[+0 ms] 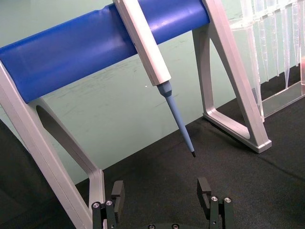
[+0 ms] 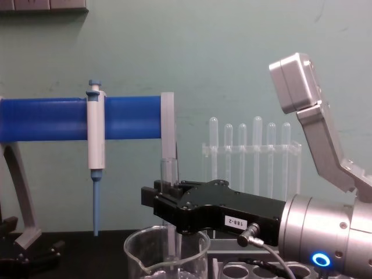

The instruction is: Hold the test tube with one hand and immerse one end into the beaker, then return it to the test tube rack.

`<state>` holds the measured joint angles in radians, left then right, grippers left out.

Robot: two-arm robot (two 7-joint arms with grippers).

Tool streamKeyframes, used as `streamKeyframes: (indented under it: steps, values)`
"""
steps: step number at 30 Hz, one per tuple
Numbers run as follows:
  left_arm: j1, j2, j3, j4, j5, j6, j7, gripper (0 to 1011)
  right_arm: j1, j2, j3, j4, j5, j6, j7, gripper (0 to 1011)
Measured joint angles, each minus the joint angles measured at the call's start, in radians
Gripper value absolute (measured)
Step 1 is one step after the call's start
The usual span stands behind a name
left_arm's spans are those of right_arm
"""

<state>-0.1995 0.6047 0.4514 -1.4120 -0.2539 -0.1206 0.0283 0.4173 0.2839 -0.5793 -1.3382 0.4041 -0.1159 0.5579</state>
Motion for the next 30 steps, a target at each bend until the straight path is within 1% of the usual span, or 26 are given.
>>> streamKeyframes:
  steps: [30]
  values:
    - [0.000, 0.000, 0.000, 0.000, 0.000, 0.000, 0.000, 1000, 0.000, 0.000, 0.000, 0.000, 0.000, 0.000, 0.000, 224]
